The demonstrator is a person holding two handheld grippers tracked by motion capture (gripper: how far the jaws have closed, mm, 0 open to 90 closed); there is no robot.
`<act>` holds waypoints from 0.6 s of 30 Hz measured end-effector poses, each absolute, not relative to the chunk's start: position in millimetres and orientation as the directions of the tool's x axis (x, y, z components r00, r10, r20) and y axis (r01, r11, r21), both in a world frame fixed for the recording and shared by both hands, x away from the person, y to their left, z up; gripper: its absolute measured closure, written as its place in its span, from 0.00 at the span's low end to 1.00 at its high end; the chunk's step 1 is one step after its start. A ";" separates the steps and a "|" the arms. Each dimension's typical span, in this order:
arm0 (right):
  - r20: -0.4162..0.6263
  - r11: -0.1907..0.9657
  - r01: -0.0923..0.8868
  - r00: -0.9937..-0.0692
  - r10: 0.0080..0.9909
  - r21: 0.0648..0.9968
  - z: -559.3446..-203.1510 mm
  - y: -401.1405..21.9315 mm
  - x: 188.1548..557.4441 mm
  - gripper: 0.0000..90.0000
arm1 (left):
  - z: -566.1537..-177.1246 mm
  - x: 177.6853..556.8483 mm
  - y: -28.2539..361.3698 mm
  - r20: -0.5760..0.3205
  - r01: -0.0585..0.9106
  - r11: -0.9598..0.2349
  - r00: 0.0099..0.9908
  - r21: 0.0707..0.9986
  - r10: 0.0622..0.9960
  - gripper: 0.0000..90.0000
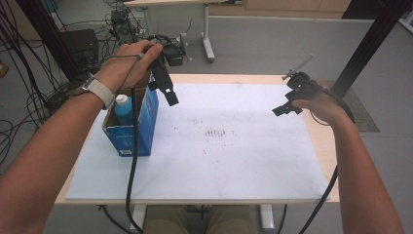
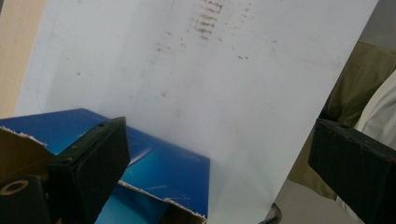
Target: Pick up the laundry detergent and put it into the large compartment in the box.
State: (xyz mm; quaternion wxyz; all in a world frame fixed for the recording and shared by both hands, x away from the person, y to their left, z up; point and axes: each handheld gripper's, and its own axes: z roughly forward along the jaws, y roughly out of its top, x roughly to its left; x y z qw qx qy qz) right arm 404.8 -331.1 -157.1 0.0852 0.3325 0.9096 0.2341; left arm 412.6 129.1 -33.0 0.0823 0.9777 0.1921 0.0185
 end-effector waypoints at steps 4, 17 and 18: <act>0.000 0.669 0.566 -0.763 0.646 0.483 -156.5 -331.1 404.2 0.12 | -34.8 411.5 123.8 0.000 0.348 -0.922 0.936 0.171 0.353 0.07; 0.001 0.667 0.570 -0.760 0.650 0.480 -157.1 -330.3 403.4 0.12 | -43.8 404.5 102.3 0.014 0.241 -0.959 0.969 0.148 0.246 0.07; 0.001 0.666 0.570 -0.760 0.650 0.481 -157.4 -330.4 403.3 0.12 | -44.6 404.4 100.1 0.016 0.225 -0.964 0.973 0.141 0.230 0.07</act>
